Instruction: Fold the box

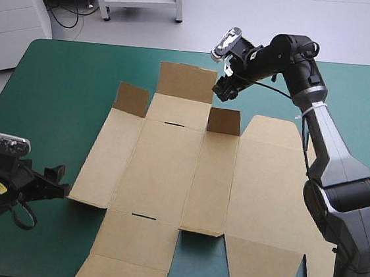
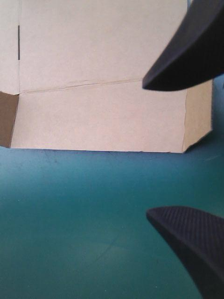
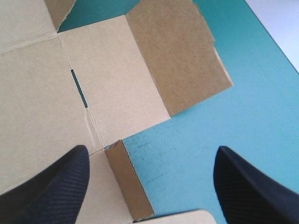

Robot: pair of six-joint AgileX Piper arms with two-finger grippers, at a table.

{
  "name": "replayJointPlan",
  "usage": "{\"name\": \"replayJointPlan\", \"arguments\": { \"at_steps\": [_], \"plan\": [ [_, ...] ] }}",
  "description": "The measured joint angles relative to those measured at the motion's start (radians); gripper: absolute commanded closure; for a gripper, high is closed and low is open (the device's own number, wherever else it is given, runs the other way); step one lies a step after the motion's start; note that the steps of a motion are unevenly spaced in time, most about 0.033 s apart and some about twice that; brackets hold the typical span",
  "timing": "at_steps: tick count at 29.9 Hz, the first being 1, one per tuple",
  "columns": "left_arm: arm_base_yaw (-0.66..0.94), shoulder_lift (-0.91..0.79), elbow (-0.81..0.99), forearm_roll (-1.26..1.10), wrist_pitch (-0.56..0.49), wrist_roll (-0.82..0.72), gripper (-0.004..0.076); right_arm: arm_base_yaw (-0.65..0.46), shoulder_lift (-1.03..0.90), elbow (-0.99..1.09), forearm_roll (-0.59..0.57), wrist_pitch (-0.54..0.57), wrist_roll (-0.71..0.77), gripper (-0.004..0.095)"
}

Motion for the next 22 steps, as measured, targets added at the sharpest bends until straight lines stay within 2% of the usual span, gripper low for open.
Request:
{"name": "replayJointPlan", "arguments": {
  "at_steps": [6,10,15,22],
  "plan": [
    [0.0,0.14,-0.126,0.001,0.019,-0.019,0.0159,-0.004,-0.101,-0.012,-0.136,0.028,0.311,0.0296],
    [0.0,0.222,-0.206,0.003,0.08,-0.029,0.0159,-0.04,-0.203,0.049,-0.171,0.028,0.44,0.0296],
    [0.0,0.291,-0.248,0.006,0.122,-0.033,0.016,-0.103,-0.414,0.266,-0.207,0.028,0.498,0.0296],
    [0.0,0.358,-0.251,0.036,0.131,-0.043,0.0162,-0.113,-0.705,0.601,-0.307,0.028,0.555,0.0295]
  ]
}}
